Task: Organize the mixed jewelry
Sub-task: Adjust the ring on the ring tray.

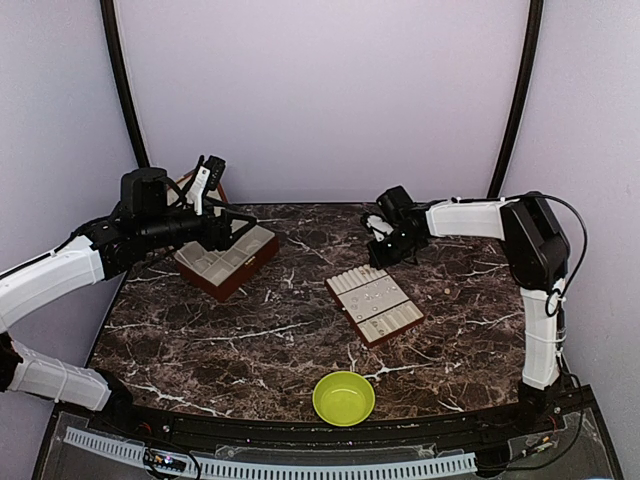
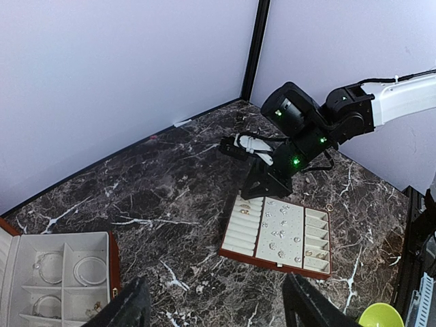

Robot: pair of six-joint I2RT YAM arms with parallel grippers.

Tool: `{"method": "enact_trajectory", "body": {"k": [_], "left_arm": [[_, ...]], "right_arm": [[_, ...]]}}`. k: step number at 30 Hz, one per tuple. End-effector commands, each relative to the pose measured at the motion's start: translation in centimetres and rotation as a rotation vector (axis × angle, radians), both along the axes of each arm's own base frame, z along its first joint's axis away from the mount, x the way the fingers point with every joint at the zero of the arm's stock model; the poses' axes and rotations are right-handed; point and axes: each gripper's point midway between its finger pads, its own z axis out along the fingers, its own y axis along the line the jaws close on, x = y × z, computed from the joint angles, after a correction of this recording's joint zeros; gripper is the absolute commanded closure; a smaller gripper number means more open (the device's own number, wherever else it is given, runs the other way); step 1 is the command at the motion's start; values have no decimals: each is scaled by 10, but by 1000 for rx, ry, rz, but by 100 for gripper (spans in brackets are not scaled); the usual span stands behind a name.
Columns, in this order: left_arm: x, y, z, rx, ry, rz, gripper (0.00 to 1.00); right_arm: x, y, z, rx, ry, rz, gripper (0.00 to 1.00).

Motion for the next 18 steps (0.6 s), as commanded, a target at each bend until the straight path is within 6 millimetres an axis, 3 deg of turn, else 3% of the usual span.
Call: {"method": "enact_trajectory", "body": {"k": [1,12,18], "left_arm": [[-2,3,-2,8,-4,4,31],[-2,3,0,6,-9,5,31],[-4,5,4,2,-20,10,31]], "right_arm": [[-2,-3,-18,-28,21,-16,93],[-9,-10,-32,-44,37,-39,94],[-5,-9,-20,-36,14,-47,94]]}}
